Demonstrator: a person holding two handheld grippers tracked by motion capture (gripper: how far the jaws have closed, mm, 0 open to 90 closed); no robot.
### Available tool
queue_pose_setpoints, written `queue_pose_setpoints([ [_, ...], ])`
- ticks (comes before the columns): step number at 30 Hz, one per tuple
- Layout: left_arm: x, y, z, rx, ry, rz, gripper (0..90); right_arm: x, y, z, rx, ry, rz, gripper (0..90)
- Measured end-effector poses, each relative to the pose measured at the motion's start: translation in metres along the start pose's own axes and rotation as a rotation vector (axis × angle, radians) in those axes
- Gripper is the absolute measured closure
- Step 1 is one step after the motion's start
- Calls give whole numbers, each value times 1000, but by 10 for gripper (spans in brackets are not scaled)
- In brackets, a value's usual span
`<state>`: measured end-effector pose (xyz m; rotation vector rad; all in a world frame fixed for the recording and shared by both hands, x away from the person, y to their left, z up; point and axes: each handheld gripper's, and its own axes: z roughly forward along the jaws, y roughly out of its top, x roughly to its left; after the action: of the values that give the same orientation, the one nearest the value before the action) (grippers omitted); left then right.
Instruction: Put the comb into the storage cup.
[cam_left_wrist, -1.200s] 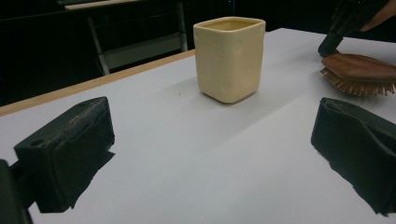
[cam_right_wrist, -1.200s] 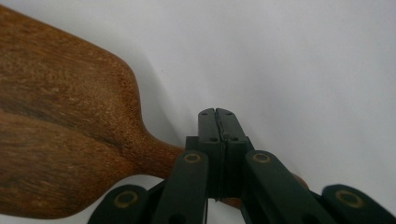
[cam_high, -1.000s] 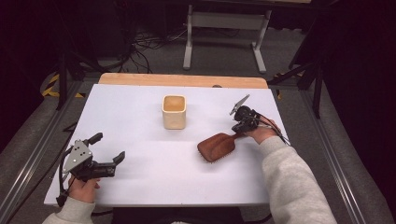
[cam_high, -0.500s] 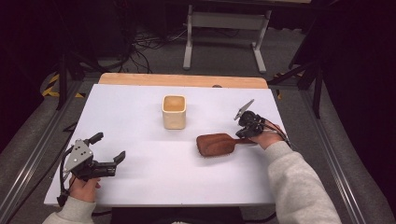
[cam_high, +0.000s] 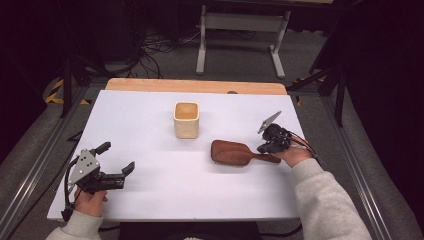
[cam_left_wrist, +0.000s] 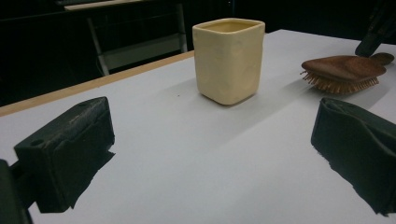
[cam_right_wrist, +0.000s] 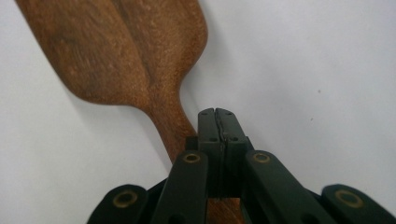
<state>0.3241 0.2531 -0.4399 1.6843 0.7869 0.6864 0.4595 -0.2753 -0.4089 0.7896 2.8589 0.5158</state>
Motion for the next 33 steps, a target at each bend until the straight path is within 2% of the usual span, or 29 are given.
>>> queue_pose_setpoints([
  [8,-1,0,1,4,-2,6,3,5,-9,-1,6,12,3,896],
  [15,0,0,0,3,-3,7,6,14,-13,-2,10,21,-14,896],
  [33,-1,0,1,2,-3,8,6,37,-13,-1,17,61,-54,890],
])
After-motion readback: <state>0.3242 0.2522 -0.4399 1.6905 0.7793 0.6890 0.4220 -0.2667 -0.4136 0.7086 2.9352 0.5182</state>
